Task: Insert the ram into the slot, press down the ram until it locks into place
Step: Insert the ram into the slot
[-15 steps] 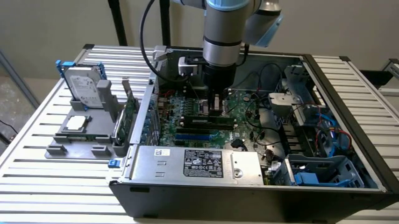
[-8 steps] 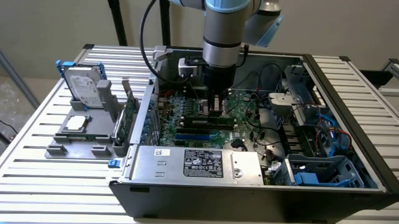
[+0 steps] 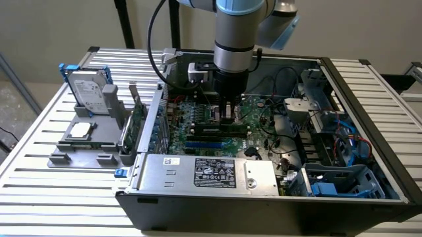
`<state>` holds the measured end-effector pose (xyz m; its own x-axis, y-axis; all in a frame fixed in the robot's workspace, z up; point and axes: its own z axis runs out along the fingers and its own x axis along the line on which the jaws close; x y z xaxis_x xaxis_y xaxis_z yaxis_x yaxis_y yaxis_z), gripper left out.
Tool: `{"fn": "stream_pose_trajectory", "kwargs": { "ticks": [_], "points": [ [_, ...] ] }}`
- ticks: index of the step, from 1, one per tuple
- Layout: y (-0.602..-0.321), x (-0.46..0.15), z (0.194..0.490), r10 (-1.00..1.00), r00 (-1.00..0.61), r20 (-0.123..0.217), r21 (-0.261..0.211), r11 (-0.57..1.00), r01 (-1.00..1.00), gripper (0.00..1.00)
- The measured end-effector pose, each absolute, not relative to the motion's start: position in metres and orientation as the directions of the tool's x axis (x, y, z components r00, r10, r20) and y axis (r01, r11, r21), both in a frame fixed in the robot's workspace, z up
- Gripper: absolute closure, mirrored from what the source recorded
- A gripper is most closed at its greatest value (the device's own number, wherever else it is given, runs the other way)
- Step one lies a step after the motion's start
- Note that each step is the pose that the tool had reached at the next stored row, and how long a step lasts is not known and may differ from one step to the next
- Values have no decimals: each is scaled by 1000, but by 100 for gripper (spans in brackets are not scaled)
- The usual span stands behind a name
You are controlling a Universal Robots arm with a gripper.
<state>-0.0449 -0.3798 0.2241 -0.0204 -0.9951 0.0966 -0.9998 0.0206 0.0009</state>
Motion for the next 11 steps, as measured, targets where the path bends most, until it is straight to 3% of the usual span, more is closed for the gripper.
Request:
{"fn": "stream_pose_trajectory", "kwargs": {
  "ticks": [11],
  "points": [
    [-380,-45,224,-994,-27,102,1,27,-1000,87]
  ]
}}
